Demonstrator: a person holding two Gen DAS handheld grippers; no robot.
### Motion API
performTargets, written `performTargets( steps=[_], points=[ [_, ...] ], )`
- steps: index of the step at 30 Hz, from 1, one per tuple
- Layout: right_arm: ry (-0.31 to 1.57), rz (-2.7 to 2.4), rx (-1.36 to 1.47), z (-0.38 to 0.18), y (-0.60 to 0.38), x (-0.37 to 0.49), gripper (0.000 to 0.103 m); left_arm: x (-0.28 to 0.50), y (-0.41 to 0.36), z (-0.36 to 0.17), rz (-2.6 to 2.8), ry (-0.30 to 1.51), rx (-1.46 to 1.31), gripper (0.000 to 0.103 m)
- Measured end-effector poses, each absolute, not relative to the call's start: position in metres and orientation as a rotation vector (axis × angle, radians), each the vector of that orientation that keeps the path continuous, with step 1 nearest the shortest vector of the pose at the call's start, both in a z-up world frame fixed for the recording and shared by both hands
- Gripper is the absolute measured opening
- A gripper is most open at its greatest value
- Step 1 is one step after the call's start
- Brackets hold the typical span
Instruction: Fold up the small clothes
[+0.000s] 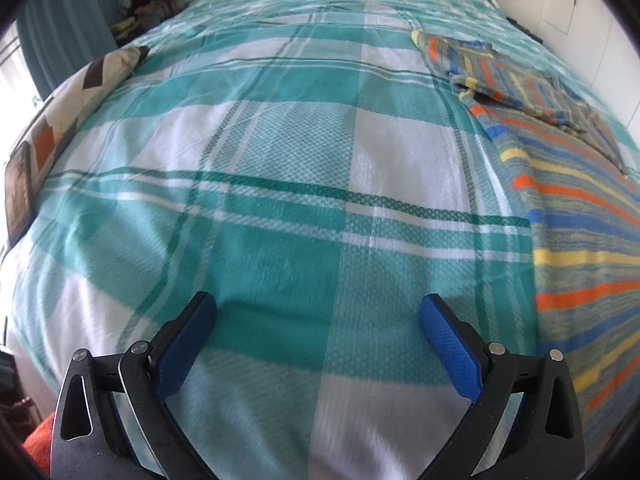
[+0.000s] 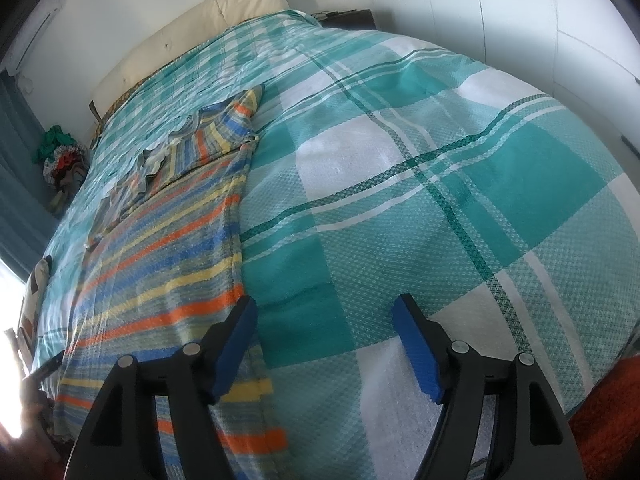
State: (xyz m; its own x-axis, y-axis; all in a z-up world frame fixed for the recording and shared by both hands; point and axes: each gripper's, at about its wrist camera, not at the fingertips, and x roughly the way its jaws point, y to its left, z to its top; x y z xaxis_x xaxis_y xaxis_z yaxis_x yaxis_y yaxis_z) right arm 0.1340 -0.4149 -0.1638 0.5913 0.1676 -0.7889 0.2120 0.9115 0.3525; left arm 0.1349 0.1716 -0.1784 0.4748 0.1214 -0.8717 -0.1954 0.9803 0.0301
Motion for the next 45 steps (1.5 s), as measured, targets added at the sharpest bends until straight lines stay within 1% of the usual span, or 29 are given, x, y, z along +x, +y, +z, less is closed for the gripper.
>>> performTargets(
  steps=[3,5,8,9,10,11,14,15,16,17,18,19,21,23,26,29,33,36,41,43,44,45],
  points=[
    [0.936,-0.003,0.554,-0.134,-0.447,0.134,0.070,0.101,0.172,-0.150,0.047,1.007,-0.222,0.101],
    [0.974,0.039,0.561,-0.118,-0.462,0.135,0.070,0.081,0.166,-0.145,-0.085,1.033,-0.314,0.101],
    [1.150,0.146,0.511,-0.112,-0.462,0.134,0.070,0.065,0.138,-0.154,-0.222,1.133,-0.323,0.098],
    [1.231,0.194,0.477,-0.117,-0.455,0.130,0.070,0.062,0.127,-0.157,-0.251,1.156,-0.299,0.089],
    [1.279,0.228,0.445,-0.121,-0.447,0.125,0.070,0.060,0.113,-0.161,-0.280,1.178,-0.262,0.078],
    [1.338,0.273,0.392,-0.126,-0.436,0.119,0.070,0.059,0.102,-0.164,-0.294,1.194,-0.225,0.076],
    [1.415,0.337,0.308,-0.143,-0.412,0.110,0.070,0.062,0.079,-0.168,-0.293,1.214,-0.131,0.070],
    [1.429,0.350,0.310,-0.150,-0.406,0.111,0.067,0.064,0.074,-0.169,-0.291,1.221,-0.112,0.057],
    [1.464,0.368,0.310,-0.159,-0.400,0.113,0.056,0.065,0.072,-0.169,-0.298,1.230,-0.101,0.022],
    [1.505,0.387,0.295,-0.167,-0.393,0.114,0.047,0.067,0.070,-0.170,-0.313,1.247,-0.102,0.002],
    [1.528,0.401,0.267,-0.172,-0.387,0.115,0.013,0.069,0.070,-0.170,-0.326,1.264,-0.118,0.004],
    [1.530,0.412,0.249,-0.173,-0.383,0.114,0.005,0.069,0.071,-0.169,-0.324,1.264,-0.124,0.003],
    [1.505,0.432,0.253,-0.162,-0.384,0.116,0.005,0.071,0.080,-0.161,-0.333,1.262,-0.169,0.003],
    [1.447,0.455,0.326,-0.144,-0.391,0.122,0.005,0.079,0.094,-0.149,-0.344,1.245,-0.273,0.003],
    [1.336,0.464,0.403,-0.119,-0.404,0.155,0.005,0.114,0.112,-0.129,-0.356,1.191,-0.356,0.003],
    [1.234,0.434,0.441,-0.106,-0.412,0.210,0.005,0.175,0.120,-0.110,-0.332,1.115,-0.364,0.003],
    [1.115,0.383,0.508,-0.093,-0.421,0.292,0.005,0.279,0.118,-0.095,-0.296,1.052,-0.374,0.003],
    [1.069,0.346,0.553,-0.094,-0.424,0.358,0.005,0.345,0.111,-0.103,-0.256,1.055,-0.372,0.003],
    [1.132,0.341,0.597,-0.113,-0.417,0.443,0.006,0.422,0.115,-0.136,-0.227,1.150,-0.410,0.003],
    [1.169,0.345,0.638,-0.129,-0.416,0.470,0.006,0.444,0.114,-0.146,-0.214,1.185,-0.388,0.006],
    [1.161,0.344,0.672,-0.136,-0.406,0.486,0.007,0.454,0.117,-0.146,-0.194,1.177,-0.393,0.009],
    [1.106,0.341,0.740,-0.141,-0.417,0.498,0.011,0.468,0.123,-0.147,-0.162,1.164,-0.421,0.010]
  ],
)
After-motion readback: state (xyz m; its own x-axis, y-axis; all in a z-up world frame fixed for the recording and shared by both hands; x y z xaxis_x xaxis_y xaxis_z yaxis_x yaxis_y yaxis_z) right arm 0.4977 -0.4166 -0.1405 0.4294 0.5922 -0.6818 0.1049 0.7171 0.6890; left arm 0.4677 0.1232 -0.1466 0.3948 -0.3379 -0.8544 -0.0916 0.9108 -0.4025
